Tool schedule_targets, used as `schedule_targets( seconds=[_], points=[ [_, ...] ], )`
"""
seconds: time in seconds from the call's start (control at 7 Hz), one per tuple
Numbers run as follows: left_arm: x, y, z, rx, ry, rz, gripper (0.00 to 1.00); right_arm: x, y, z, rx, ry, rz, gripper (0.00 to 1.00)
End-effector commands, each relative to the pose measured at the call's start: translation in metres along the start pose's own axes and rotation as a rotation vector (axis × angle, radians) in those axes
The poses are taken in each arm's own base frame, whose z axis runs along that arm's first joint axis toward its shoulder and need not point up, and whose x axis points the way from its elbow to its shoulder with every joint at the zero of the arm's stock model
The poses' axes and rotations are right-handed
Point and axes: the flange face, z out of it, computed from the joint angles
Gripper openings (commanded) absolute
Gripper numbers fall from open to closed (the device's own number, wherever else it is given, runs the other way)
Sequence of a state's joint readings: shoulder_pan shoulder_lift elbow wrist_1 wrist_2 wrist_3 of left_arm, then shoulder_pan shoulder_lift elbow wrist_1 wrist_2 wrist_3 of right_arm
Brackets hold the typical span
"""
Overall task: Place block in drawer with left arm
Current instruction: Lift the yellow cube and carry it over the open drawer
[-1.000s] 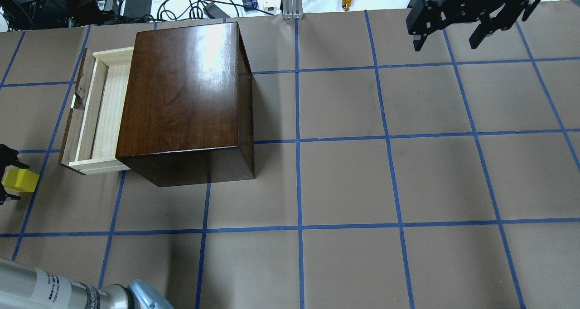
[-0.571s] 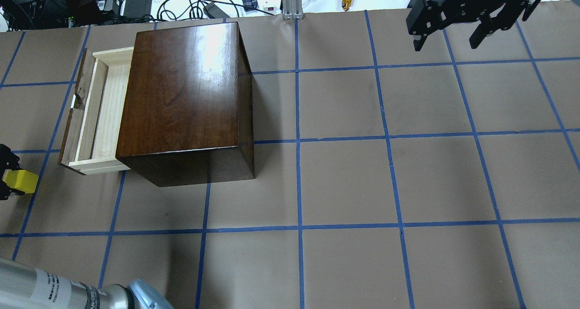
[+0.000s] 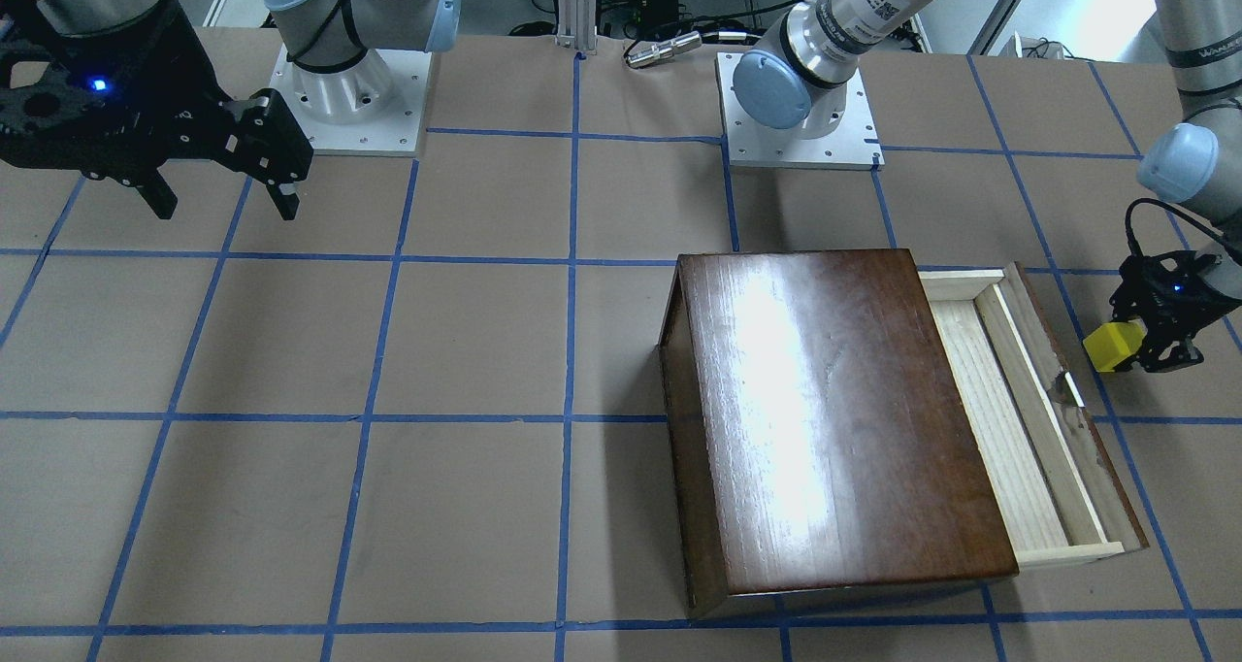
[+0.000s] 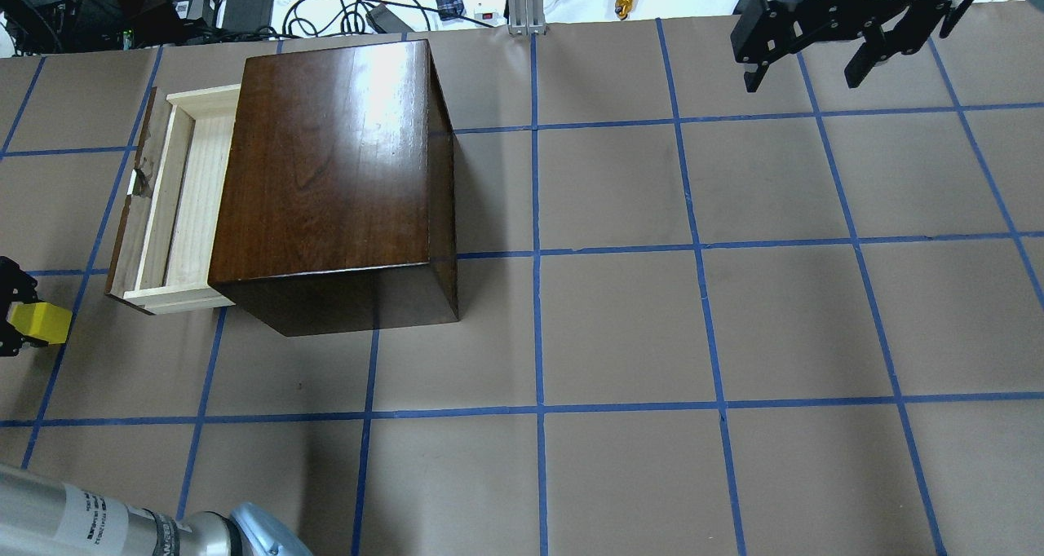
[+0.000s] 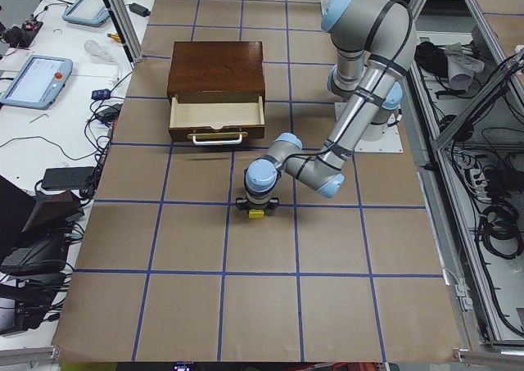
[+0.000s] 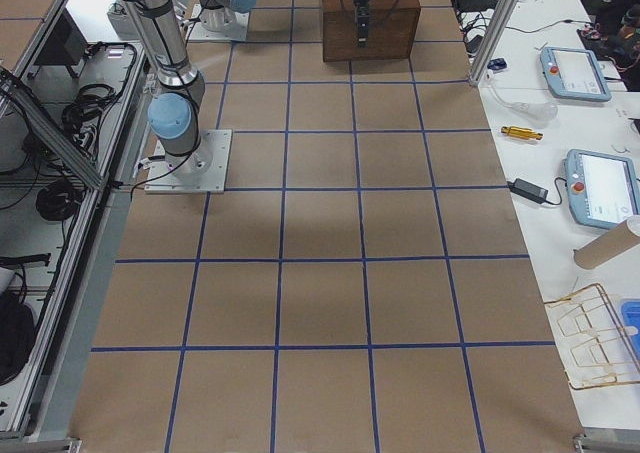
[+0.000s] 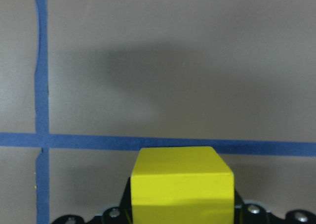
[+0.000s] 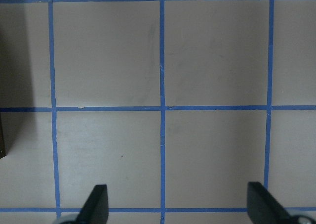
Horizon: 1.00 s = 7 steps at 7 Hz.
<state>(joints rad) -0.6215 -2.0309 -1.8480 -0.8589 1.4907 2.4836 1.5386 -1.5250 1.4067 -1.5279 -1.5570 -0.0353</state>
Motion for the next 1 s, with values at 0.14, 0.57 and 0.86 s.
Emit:
schedule_targets(
  seconds=[0.14, 0.57, 0.86],
  points=[
    [-0.001, 0.001, -0.004, -0.008, -0.004, 0.003, 0.0, 0.0, 0.0, 0.0, 0.0, -0.002, 0.0, 1.0],
    [-0.01, 0.001, -0.059, -0.073, -0.056, 0.015, 0.0, 0.0, 0.0, -0.001, 0.001, -0.001, 0.0, 1.0],
    [-0.028, -0.01, -0.132, -0.025, -0.021, -0.008, 0.0, 0.0, 0.0, -0.001, 0.001, -0.001, 0.0, 1.0]
  ],
)
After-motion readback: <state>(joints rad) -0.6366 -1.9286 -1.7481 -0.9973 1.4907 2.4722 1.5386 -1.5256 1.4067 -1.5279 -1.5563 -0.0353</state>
